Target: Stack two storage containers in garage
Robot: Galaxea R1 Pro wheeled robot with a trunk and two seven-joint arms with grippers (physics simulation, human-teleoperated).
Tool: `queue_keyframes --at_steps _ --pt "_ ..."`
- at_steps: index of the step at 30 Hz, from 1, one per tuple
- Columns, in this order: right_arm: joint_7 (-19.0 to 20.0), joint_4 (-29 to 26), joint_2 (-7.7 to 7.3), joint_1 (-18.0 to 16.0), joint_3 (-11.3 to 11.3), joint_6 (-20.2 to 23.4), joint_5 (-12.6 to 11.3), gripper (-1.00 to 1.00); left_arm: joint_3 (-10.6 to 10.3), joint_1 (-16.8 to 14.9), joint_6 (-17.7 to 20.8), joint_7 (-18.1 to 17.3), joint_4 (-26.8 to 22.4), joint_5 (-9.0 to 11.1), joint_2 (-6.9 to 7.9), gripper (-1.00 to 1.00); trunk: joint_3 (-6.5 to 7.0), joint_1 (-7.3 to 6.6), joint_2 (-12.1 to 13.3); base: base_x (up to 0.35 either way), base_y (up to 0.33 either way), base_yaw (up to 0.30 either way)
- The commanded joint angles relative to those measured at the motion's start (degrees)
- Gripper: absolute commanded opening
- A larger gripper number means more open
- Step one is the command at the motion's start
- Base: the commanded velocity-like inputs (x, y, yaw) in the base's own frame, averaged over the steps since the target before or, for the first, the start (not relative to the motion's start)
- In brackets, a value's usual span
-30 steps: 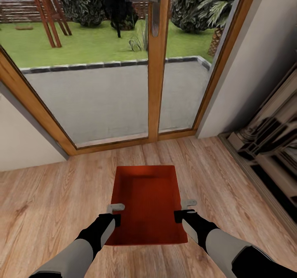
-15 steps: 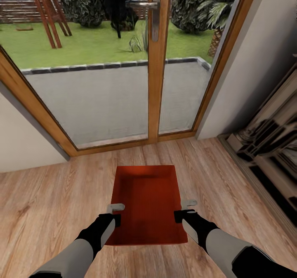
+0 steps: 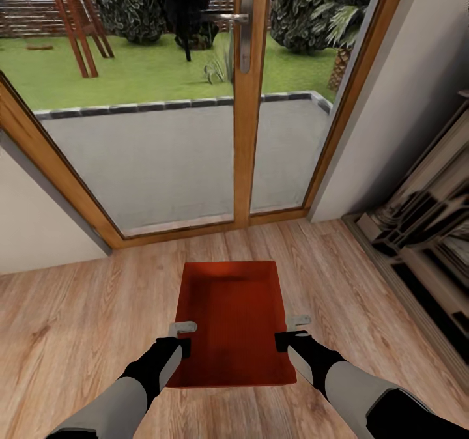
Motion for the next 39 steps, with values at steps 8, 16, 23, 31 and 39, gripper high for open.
queue_keyframes --at_steps 8,16,23,31,39 --pt "-0.5 -0.2 -0.07 -0.1 0.0 -2.6 1.0 -1.0 -0.2 0.1 0.5 0.6 0.1 0.1 0.22 -1.0 1.4 -1.76 3.2 0.0 0.0 0.0" --pt "-0.5 -0.2 -0.07 -0.1 0.0 -2.6 1.0 -1.0 -0.2 0.1 0.5 0.6 0.1 0.1 0.22 -1.0 2.84 -3.52 6.4 0.0 0.0 0.0" --pt "-0.5 -0.2 -0.07 -0.1 0.0 -2.6 1.0 -1.0 -0.2 0.1 0.5 0.5 0.1 0.1 0.22 -1.0 4.1 -5.06 9.2 0.0 0.0 0.0" --pt "-0.5 -0.2 -0.07 -0.1 0.0 -2.6 1.0 -1.0 -0.2 0.1 0.5 0.5 0.1 0.1 0.22 -1.0 5.53 -6.82 12.4 0.0 0.0 0.0" --pt "-0.5 -0.2 -0.12 -0.1 0.0 -2.6 1.0 -1.0 -0.2 0.1 0.5 0.5 0.0 0.1 0.22 -1.0 6.97 -8.57 15.6 0.0 0.0 0.0"
